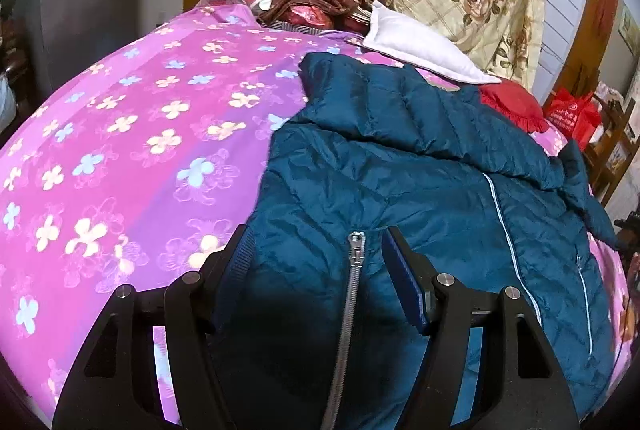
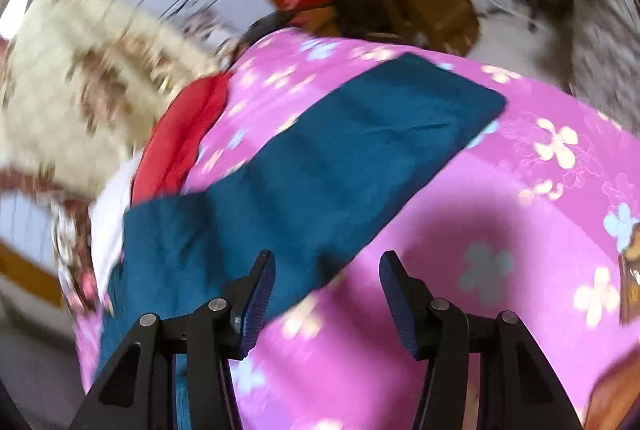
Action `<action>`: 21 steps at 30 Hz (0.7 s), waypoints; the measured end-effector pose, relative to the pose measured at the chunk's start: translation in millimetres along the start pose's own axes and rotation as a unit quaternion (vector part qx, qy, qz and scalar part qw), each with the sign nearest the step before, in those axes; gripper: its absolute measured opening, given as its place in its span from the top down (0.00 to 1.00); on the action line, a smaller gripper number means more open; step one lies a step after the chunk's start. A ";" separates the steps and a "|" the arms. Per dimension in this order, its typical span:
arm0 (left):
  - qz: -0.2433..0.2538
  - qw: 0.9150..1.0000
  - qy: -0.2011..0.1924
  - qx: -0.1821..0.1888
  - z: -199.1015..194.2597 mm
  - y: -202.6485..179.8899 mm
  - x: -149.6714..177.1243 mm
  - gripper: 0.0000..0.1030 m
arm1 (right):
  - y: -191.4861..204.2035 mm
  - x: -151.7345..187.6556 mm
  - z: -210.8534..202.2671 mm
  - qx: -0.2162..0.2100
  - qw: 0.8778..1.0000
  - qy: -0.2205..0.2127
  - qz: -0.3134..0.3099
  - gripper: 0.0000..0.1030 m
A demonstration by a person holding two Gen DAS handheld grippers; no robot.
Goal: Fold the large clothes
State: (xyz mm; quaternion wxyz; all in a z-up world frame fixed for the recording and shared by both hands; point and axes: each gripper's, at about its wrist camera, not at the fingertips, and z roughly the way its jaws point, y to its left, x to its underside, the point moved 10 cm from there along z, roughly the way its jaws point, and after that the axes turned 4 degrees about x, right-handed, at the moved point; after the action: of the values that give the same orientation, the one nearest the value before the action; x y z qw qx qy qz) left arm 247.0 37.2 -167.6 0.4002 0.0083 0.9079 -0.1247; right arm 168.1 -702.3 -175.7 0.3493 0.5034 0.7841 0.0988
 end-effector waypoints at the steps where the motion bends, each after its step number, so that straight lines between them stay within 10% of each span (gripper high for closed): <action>1: 0.004 1.000 0.000 0.001 2.5 -2.3 -0.3 0.36 | -3.4 -6.4 2.8 -0.002 1.000 -0.001 0.011 0.48; 9: 0.039 0.999 0.012 -0.004 23.4 -21.1 4.4 0.36 | -23.7 -41.0 42.8 0.006 0.998 -0.013 0.061 0.53; 11: 0.041 0.999 0.021 -0.008 29.1 -20.3 8.0 0.36 | -24.2 -46.3 51.0 0.026 0.998 -0.014 0.049 0.88; 13: 0.037 0.999 0.029 -0.011 33.5 -17.9 10.7 0.36 | -22.8 -50.4 55.6 0.040 0.998 -0.013 0.036 0.93; 21: 0.020 0.999 0.023 -0.014 26.9 -11.2 7.2 0.36 | 82.1 -74.5 -18.7 0.100 0.979 -0.102 -0.142 0.96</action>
State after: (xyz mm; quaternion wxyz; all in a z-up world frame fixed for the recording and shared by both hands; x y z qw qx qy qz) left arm 260.3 19.4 -187.8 0.3820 0.0238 0.9180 -0.1039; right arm 233.7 -723.7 -86.9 0.3860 0.4265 0.8137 -0.0831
